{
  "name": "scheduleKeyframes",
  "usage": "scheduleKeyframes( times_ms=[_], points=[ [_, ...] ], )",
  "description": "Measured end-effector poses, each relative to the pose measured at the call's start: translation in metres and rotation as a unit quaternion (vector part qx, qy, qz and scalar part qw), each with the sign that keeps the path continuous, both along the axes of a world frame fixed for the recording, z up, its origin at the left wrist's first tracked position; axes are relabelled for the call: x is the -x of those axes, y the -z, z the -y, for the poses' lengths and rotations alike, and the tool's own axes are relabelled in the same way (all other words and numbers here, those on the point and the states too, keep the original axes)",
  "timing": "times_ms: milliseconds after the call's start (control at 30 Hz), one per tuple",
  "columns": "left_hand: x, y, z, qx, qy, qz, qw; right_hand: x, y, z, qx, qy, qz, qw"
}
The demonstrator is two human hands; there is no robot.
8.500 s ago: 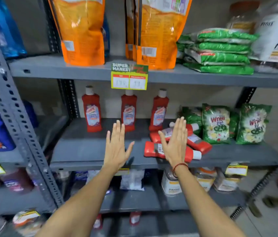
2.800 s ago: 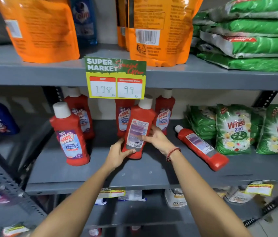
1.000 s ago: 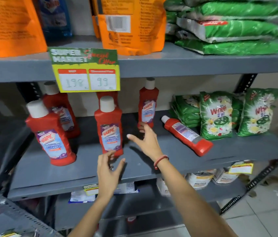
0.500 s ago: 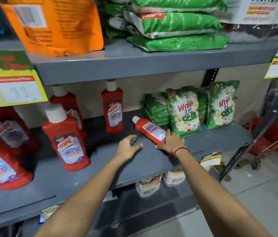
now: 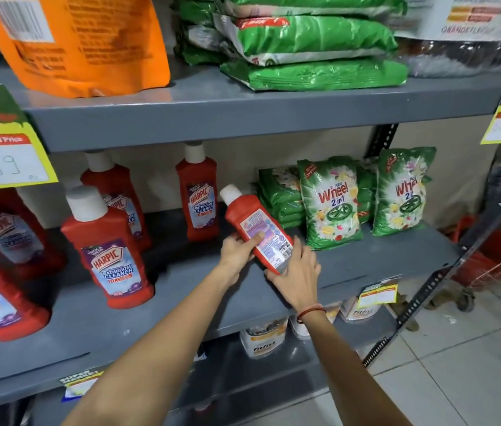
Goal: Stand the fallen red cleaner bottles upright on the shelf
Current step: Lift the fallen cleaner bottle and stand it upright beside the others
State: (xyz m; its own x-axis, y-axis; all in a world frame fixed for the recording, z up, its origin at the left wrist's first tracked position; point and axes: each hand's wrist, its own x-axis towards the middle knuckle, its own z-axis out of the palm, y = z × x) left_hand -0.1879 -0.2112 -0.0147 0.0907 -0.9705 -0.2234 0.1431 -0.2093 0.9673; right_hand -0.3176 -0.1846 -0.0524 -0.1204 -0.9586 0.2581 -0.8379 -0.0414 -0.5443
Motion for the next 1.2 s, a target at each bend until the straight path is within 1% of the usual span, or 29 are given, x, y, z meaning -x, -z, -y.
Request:
scheduleKeyframes(
  times_ms=[67,167,267,367,467,567,700,733,800,867,900,933,1000,1100,1200],
  points=[
    [-0.010,-0.010,-0.006,0.054,-0.004,0.009,0.999,-0.009,-0.007,0.002,0.006,-0.023,0.046,0.999],
    [-0.025,-0.025,-0.014,0.126,-0.002,0.062,0.990,-0.023,-0.019,0.009,0.009,-0.063,0.112,0.992],
    [-0.043,-0.039,-0.023,0.167,0.005,0.107,0.980,-0.045,-0.032,0.012,-0.017,-0.098,0.182,0.978],
    [-0.064,-0.047,-0.029,0.188,0.007,0.167,0.968,-0.065,-0.042,0.014,-0.038,-0.134,0.211,0.968],
    [-0.087,-0.045,-0.036,0.187,-0.009,0.221,0.957,-0.081,-0.041,0.014,-0.058,-0.181,0.215,0.958],
    [-0.095,-0.041,-0.044,0.182,-0.016,0.223,0.958,-0.090,-0.034,0.010,-0.076,-0.202,0.222,0.951],
    [-0.089,-0.034,-0.053,0.185,-0.038,0.223,0.956,-0.088,-0.033,0.008,-0.068,-0.207,0.219,0.951],
    [-0.087,-0.029,-0.057,0.184,-0.062,0.215,0.957,-0.085,-0.033,0.010,-0.071,-0.211,0.229,0.948],
    [-0.079,-0.013,-0.072,0.176,-0.134,0.206,0.953,-0.078,-0.032,0.012,-0.088,-0.227,0.275,0.930],
    [-0.069,0.009,-0.090,0.164,-0.203,0.220,0.940,-0.073,-0.033,0.014,-0.106,-0.246,0.322,0.908],
    [-0.064,0.020,-0.097,0.152,-0.218,0.235,0.935,-0.071,-0.035,0.014,-0.111,-0.253,0.344,0.897],
    [-0.059,0.031,-0.101,0.138,-0.215,0.252,0.933,-0.070,-0.037,0.012,-0.112,-0.257,0.362,0.889],
    [-0.048,0.044,-0.102,0.122,-0.173,0.273,0.938,-0.071,-0.041,0.007,-0.102,-0.254,0.377,0.885],
    [-0.037,0.047,-0.093,0.122,-0.116,0.281,0.945,-0.076,-0.041,-0.008,-0.047,-0.207,0.380,0.900],
    [-0.040,0.048,-0.080,0.128,-0.082,0.284,0.947,-0.078,-0.035,-0.028,0.014,-0.154,0.384,0.910]
  ],
)
